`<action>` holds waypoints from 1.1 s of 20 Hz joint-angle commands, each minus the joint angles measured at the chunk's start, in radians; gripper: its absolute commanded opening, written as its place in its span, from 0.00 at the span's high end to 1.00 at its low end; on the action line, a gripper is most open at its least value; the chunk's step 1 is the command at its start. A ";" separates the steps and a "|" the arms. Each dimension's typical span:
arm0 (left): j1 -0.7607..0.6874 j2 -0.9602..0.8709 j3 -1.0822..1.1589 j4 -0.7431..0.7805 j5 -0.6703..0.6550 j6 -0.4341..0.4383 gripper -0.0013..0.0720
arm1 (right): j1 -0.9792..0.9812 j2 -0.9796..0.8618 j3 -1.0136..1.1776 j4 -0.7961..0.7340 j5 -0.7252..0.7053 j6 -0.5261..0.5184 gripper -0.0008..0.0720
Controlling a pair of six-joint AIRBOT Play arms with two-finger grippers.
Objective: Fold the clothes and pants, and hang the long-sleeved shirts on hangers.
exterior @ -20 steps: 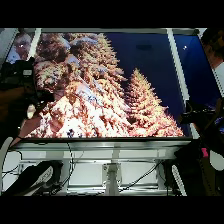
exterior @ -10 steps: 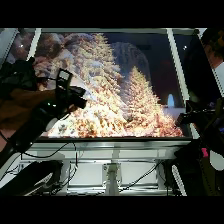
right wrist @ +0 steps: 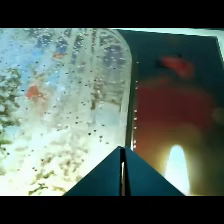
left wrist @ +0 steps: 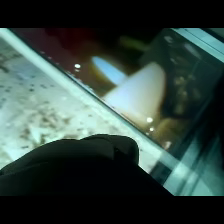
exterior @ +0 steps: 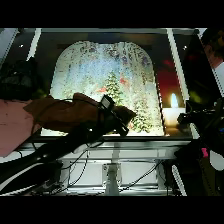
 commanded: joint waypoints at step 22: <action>0.254 0.109 0.000 -0.033 -0.405 0.018 0.25 | 0.000 0.000 0.001 0.300 0.237 0.001 0.97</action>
